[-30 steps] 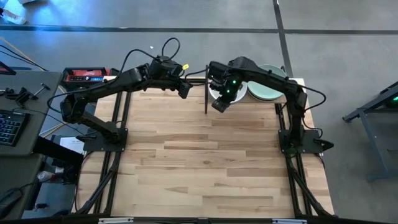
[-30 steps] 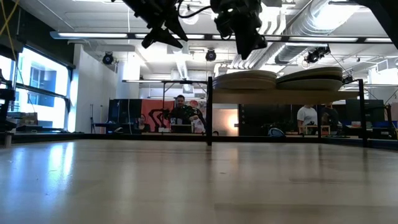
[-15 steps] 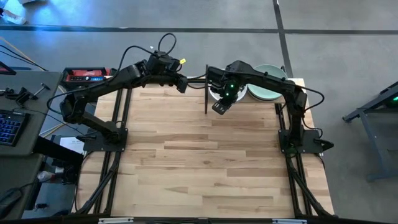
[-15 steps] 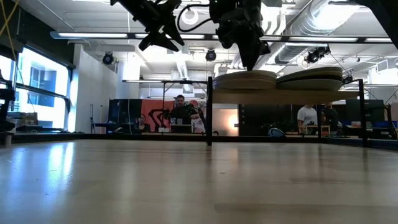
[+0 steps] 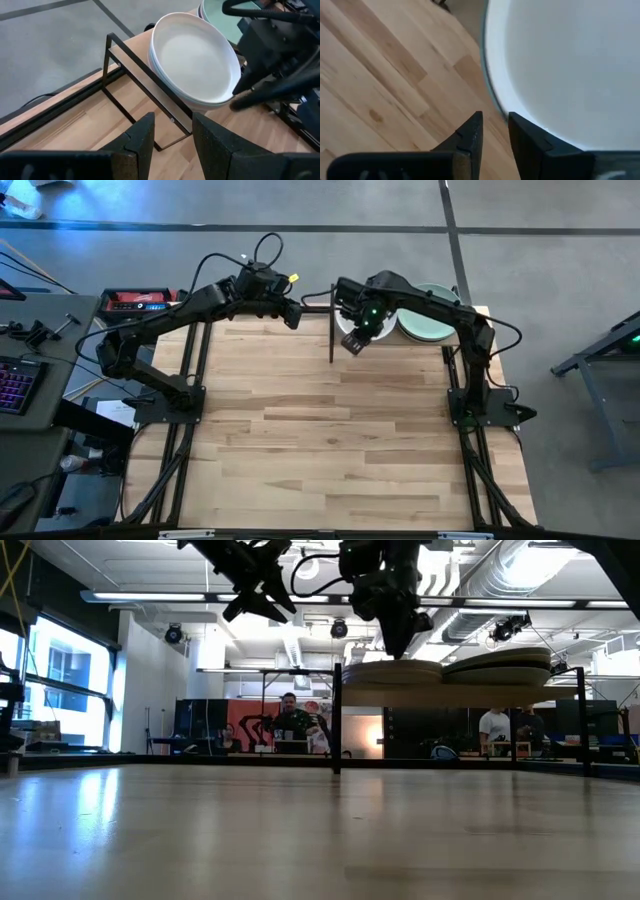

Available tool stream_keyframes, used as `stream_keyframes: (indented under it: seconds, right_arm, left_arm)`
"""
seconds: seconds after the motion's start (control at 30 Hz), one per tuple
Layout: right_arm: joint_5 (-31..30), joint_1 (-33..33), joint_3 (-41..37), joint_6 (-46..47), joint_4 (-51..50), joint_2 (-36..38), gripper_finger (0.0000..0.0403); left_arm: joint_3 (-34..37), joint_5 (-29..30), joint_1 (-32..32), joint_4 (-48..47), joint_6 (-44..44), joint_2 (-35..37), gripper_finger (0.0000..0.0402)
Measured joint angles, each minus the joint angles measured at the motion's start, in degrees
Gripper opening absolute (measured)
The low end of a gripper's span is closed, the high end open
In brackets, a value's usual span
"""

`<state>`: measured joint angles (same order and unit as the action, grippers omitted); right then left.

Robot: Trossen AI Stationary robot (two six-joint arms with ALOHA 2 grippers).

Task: Place and stack plates onto a shelf
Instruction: Stack the white plate on the top of the blue plate on the shelf, then return to Home Position

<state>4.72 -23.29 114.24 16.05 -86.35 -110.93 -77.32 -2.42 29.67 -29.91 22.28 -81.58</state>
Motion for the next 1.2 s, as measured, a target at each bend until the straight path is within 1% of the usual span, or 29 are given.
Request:
stream_keyframes:
  seconds: [0.27, 0.33, 0.63, 0.9, 1.03, 1.2]
  right_arm:
    - [0.2, -0.3, 0.1, -1.1, 1.1, 0.0, 0.0085]
    - [0.4, -0.3, 1.3, -1.1, 0.2, 0.0, 0.0085]
    - [1.3, 0.7, 12.6, -1.3, -1.9, 0.0, 0.0085]
    - [1.4, 3.5, 20.8, -8.5, -0.3, 0.0, 0.0085]
    - [1.9, 5.0, 17.5, -10.5, 5.5, 3.8, 0.0085]
    - [1.3, 5.5, 13.2, -10.3, 8.0, 8.9, 0.0085]
  left_arm:
    - [0.0, 0.0, 0.0, 0.0, -1.9, 0.0, 0.012]
    - [0.0, 0.0, 0.0, 0.0, -2.0, 0.0, 0.012]
    - [0.0, 0.0, 0.0, 0.0, -5.0, 2.2, 0.012]
    - [0.0, 0.0, -1.2, -1.3, -10.6, 5.1, 0.0119]
    - [0.0, 0.0, -2.6, -4.2, -12.0, 5.8, 0.0119]
    - [0.0, -1.6, -4.5, -5.6, -13.1, 5.8, 0.0119]
